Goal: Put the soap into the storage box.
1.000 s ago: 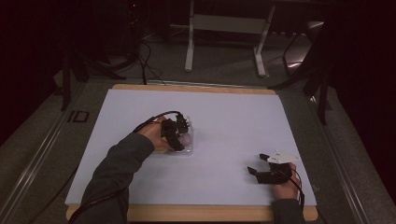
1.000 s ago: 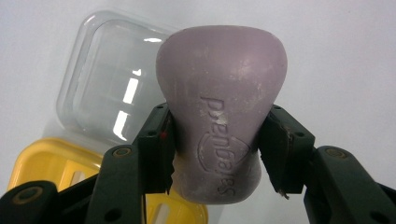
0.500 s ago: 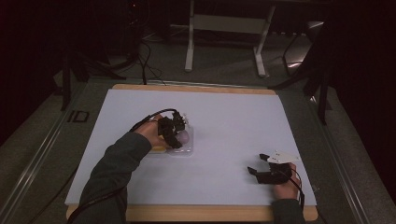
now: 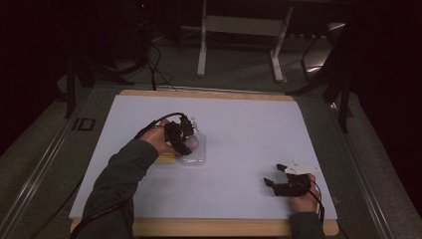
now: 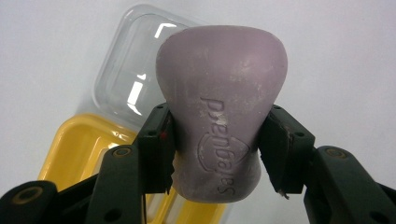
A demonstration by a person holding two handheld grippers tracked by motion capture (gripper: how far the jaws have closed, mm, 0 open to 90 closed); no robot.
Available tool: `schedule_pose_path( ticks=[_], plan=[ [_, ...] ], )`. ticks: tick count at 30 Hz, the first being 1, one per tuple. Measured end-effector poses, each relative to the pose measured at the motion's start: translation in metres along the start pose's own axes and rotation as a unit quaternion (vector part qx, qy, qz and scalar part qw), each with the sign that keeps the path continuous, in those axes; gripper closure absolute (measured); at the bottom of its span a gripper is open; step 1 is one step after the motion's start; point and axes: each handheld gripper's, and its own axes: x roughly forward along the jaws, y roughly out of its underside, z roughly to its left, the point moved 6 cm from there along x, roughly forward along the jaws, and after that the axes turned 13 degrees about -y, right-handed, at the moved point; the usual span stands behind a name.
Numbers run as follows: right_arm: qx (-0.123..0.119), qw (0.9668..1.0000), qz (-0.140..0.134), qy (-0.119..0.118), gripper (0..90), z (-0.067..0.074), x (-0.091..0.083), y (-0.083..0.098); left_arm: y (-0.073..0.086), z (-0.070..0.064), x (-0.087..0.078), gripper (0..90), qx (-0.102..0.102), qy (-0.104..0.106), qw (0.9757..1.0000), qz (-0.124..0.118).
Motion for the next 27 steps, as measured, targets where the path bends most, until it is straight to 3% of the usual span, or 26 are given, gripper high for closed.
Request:
schedule_pose_path(
  ticks=[27],
  plan=[
    [-0.001,1.0000,0.001,0.000,22.4,0.000,0.000,0.000,0.013,0.014,-0.005,49.9,-0.029,-0.009,0.9995,0.004]
  ],
)
